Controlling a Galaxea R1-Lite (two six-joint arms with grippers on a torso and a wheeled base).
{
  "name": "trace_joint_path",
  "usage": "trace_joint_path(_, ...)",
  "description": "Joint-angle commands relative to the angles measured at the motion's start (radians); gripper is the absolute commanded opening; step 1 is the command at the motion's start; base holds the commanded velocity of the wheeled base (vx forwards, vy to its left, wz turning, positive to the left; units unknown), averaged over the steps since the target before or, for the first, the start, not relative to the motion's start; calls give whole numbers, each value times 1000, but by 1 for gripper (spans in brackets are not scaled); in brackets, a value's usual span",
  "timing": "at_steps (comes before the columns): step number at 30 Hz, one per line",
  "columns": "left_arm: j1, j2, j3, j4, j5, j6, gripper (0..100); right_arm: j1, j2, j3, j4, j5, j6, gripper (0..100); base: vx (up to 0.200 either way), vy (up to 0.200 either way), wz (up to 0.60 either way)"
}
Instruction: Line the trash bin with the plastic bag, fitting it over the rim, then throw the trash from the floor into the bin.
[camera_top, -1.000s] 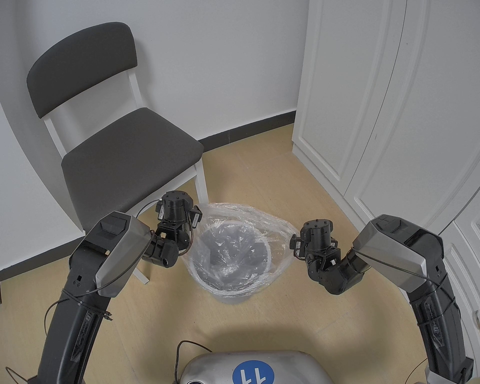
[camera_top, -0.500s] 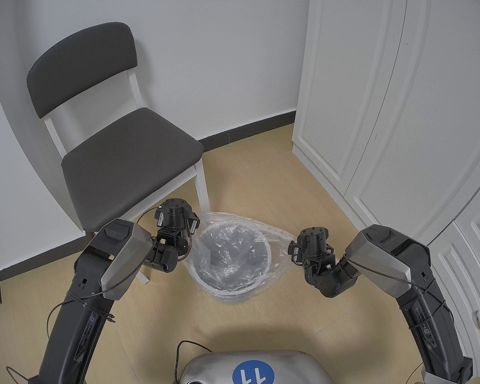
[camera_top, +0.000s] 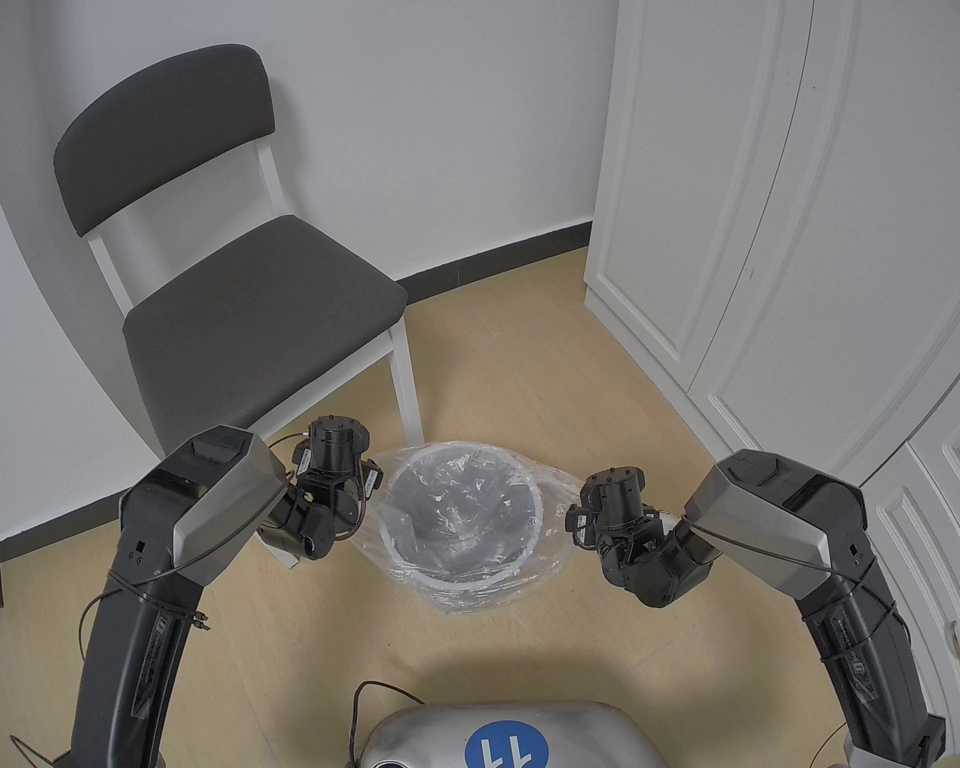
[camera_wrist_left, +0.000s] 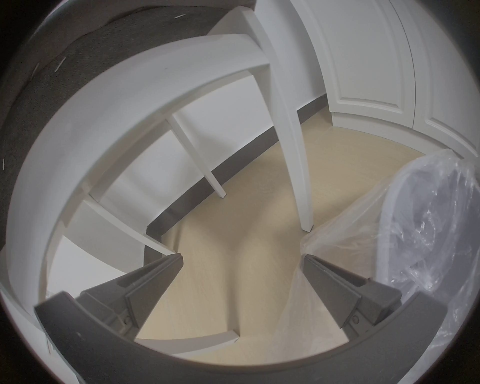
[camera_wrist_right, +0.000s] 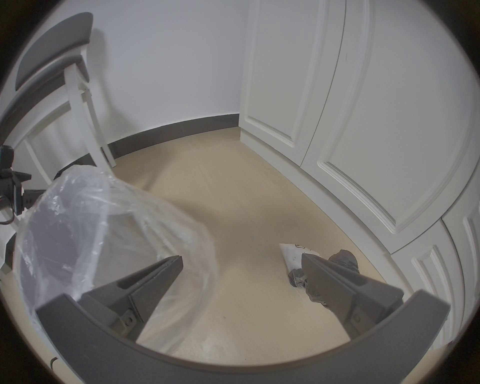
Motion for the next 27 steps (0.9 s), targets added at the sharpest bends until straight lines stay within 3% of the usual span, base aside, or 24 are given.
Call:
trace_joint_path(1,8,-97,98,-4,1,-23,100,28,-60,49,3,0,-4,100,0,0,0)
trace_joint_path(10,-1,-198,290,-12,-1,-76,100,47,-110,138,-11,0,-61,100,0,0,0)
trace_joint_path(19,-19,-176,325,-12,-3,-153,100,33,-95,133,-9,8,-66,100,0,0,0)
trace_joint_path(27,-97,-207,368,-10,-6,-195,100,15,-94,127,2,23,-67,100,0,0,0)
